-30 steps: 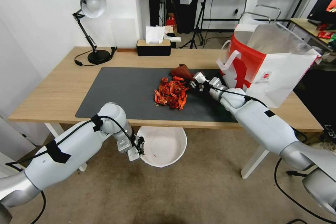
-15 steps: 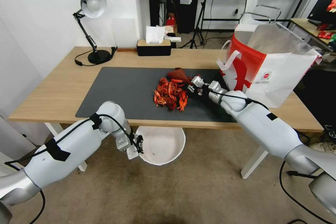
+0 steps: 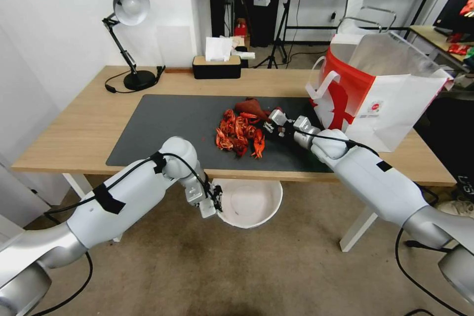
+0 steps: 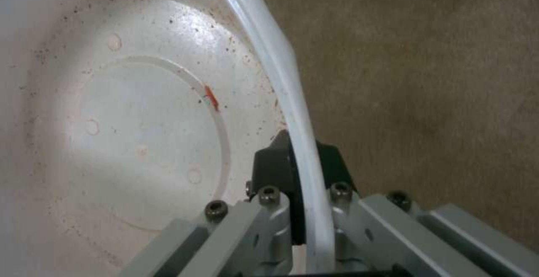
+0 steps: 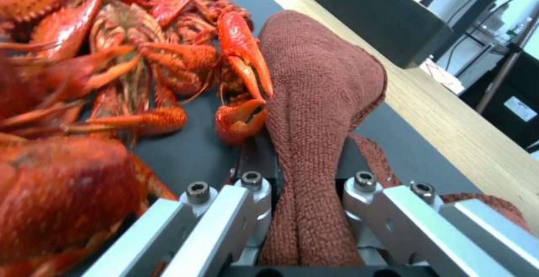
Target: Sweep shrimp from table into container with towel, then put container into takeout bag.
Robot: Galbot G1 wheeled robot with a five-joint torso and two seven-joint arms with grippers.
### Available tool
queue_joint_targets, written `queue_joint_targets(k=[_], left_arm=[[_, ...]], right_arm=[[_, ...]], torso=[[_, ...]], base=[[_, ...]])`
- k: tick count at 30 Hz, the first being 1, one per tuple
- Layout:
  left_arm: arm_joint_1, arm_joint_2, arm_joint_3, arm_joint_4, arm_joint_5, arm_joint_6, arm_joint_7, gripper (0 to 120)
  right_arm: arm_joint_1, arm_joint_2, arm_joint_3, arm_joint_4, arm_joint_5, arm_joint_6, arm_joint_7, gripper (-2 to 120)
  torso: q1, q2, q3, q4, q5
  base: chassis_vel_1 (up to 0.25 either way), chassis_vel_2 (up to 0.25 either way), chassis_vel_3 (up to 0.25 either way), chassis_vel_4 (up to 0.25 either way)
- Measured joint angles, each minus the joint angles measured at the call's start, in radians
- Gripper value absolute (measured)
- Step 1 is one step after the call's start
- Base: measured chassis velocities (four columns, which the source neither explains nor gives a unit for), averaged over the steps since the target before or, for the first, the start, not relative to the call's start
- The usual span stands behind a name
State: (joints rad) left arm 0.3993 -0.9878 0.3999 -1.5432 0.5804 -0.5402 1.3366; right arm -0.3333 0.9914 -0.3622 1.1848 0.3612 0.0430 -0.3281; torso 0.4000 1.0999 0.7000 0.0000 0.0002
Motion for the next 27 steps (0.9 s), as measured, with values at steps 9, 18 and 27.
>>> queue_joint_targets(k=[9, 18, 27], left_arm=[[-0.002, 0.014, -0.003, 0.003, -0.005, 0.0, 0.0, 0], [0.001, 0.033, -0.01, -0.005, -0.008, 0.004, 0.0, 0], [0.001, 0.031, -0.003, -0.011, -0.022, 0.019, 0.002, 0]], right_arm=[[-0.011, -0.042, -0.005, 0.044, 0.003, 0.001, -0.034, 9], [-0.023, -0.089, -0.005, 0.085, 0.019, 0.015, -0.061, 9], [-0.052, -0.126, -0.008, 0.144, 0.03, 0.015, -0.066, 9]], torso=[[0.0, 0.0, 0.0, 0.0, -0.0002], [0.0, 0.0, 0.0, 0.0, -0.0001], [0.0, 0.0, 0.0, 0.0, -0.0001]], base=[[0.0, 0.0, 0.0, 0.0], [0.0, 0.0, 0.0, 0.0], [0.0, 0.0, 0.0, 0.0]])
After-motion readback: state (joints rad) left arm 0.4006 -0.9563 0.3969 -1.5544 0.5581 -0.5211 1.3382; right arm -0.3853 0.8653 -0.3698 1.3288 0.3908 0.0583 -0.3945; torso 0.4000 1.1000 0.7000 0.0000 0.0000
